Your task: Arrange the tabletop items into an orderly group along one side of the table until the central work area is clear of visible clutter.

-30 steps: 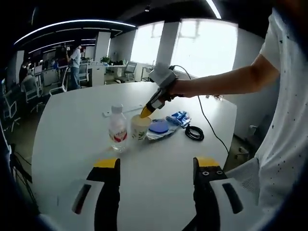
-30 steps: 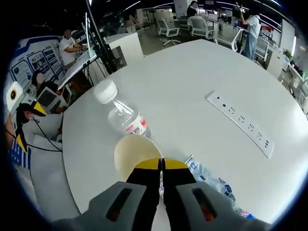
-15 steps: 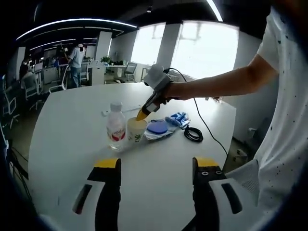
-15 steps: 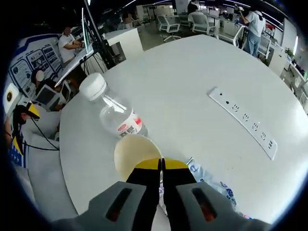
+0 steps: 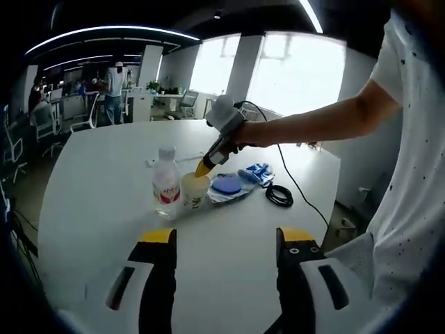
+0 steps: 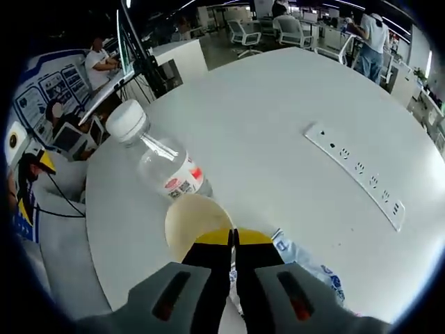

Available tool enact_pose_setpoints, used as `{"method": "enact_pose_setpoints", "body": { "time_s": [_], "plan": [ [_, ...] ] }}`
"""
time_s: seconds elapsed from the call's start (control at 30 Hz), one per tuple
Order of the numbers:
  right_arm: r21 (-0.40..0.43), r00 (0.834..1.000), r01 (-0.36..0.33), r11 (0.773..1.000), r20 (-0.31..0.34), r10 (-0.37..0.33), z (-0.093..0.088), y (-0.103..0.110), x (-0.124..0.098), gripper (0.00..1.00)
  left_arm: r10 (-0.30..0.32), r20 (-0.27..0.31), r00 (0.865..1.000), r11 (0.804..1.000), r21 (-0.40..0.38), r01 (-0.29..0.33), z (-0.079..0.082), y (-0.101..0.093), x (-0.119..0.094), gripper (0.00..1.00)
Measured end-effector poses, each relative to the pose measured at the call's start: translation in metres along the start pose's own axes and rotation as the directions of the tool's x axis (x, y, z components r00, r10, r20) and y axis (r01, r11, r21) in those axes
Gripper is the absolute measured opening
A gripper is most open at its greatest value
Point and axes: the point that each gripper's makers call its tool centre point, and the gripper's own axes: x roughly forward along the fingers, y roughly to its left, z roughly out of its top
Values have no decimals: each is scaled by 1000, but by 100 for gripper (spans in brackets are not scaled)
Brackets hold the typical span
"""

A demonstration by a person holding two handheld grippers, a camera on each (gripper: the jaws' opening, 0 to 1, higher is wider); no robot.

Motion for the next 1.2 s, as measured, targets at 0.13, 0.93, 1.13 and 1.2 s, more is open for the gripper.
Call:
{"method": "enact_pose_setpoints", "body": {
  "time_s": [0.13,0.93,1.13,1.2],
  "plan": [
    [2,1000,-4,1000,1,4,0,2,2,0,-5,3,1000,1000,-2,5,0,-1,1,58],
    [-19,998,15,1000,54,-14,7,1,-3,17,-3,6,1000,1000,-7,3,-1,0,2,58],
    [-12,997,27,1000,79,-26,12,-1,-12,21,1,11,1000,1000,0,-1,3,1,1,58],
    [-19,995,38,999,94,-36,15,-2,-16,23,2,13,1000,1000,3,-2,4,1,1,58]
  ]
}}
